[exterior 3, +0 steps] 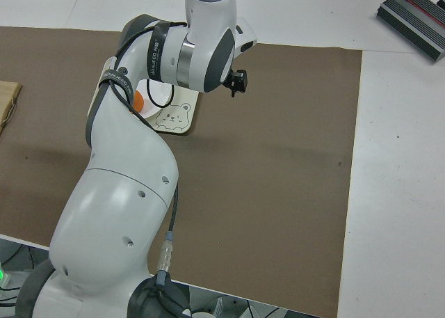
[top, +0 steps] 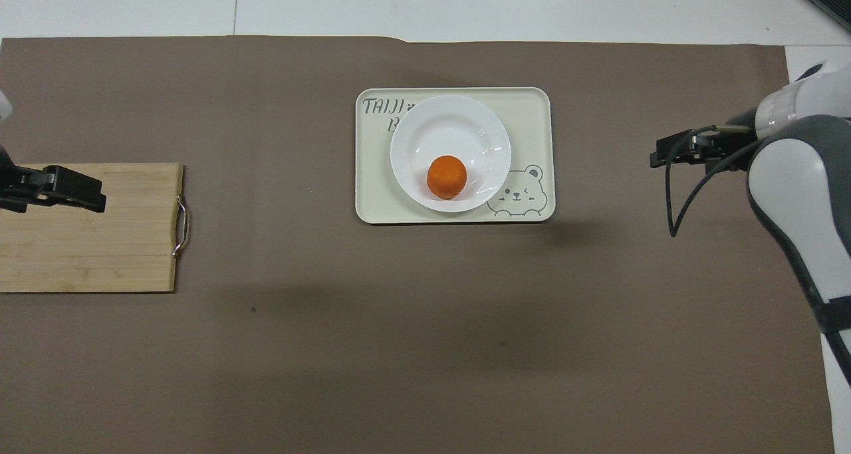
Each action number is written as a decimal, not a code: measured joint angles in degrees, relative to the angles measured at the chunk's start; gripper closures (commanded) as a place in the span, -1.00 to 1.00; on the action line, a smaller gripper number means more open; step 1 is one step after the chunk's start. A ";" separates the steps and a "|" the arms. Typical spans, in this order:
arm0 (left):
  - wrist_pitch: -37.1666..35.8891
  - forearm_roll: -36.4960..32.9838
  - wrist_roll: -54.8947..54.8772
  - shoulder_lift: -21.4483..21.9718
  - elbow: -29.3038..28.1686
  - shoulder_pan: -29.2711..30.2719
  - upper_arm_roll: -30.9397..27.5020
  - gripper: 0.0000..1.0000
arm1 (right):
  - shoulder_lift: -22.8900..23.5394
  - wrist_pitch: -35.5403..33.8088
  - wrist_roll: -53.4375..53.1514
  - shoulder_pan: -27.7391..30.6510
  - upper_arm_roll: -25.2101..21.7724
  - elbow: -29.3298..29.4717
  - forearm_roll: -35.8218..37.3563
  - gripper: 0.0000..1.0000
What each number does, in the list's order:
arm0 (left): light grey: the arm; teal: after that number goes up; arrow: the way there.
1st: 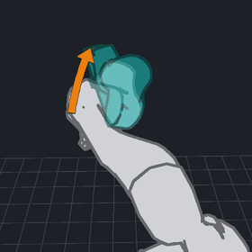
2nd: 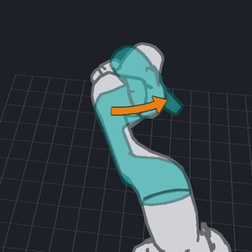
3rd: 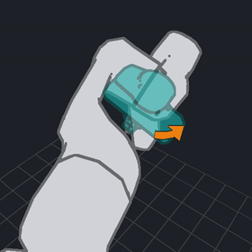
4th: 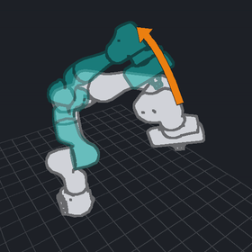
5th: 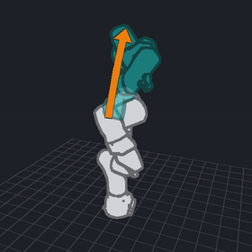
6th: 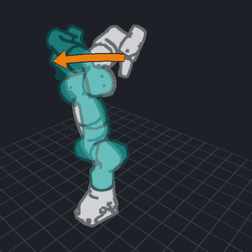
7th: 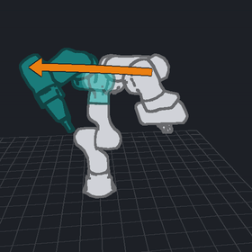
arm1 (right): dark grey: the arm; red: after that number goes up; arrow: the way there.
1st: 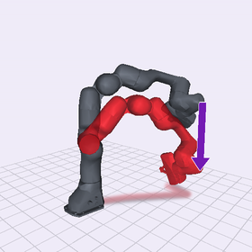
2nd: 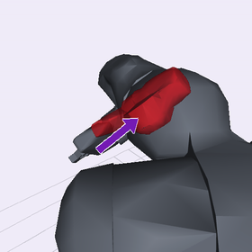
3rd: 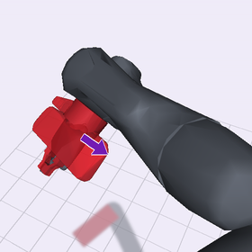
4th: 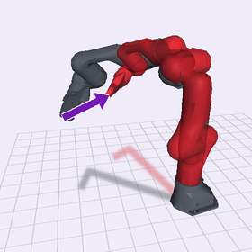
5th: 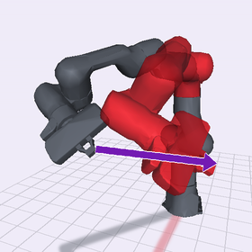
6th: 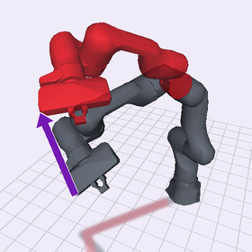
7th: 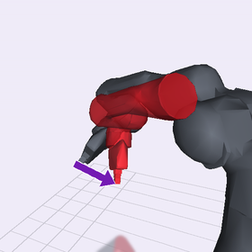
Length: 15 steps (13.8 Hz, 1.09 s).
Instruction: Place orange and plate with both arms
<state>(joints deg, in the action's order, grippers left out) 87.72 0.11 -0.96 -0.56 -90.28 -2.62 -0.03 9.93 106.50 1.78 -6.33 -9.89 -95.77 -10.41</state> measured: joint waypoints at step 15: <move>0.00 0.00 0.00 0.00 0.00 0.00 0.00 -1.00 | -17.15 -18.37 -1.60 -0.31 0.41 2.15 8.99 -1.00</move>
<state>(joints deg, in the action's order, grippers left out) 87.72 0.11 -0.96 -0.56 -90.28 -2.62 -0.03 -7.22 88.12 0.19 -6.64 -9.48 -93.62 -1.42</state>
